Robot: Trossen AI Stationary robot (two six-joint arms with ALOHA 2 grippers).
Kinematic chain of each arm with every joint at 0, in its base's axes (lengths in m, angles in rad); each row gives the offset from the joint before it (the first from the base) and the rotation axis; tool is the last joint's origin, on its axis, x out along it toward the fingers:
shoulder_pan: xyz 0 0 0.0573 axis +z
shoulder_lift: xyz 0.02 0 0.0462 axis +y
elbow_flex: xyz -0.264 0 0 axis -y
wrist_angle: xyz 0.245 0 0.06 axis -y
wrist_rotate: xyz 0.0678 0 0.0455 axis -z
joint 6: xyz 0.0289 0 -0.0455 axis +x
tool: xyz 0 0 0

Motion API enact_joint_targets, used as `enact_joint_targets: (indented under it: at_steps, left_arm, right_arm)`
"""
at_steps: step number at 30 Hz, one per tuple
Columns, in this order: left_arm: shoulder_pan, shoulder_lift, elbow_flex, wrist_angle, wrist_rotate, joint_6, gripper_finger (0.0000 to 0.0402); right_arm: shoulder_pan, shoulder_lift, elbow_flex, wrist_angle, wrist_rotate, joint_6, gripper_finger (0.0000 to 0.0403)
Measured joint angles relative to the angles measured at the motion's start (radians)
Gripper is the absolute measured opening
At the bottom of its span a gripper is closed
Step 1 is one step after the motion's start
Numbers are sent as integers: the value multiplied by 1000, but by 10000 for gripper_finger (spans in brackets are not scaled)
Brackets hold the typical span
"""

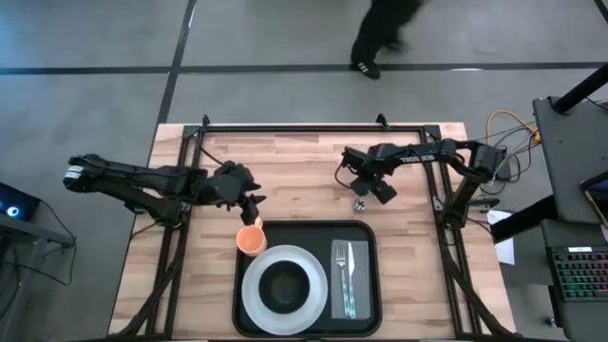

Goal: Set up tray
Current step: Put the green spoon on the gray napkin to the right of the blue knife

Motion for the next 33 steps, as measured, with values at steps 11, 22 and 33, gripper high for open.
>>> enact_joint_targets:
  at_steps: [11, 22, 33]
  left_arm:
    - [0, -8, 0, 37, -1, 0, 166]
    - [0, -8, 0, 36, -1, 1, 166]
    - [0, -8, 0, 31, -1, 26, 166]
  right_arm:
    - [0, 21, -23, 2, 0, 242, 83]
    - [-1, -30, 44, -130, -156, 1227, 38]
    - [336, -390, -34, -86, -92, 2470, 41]
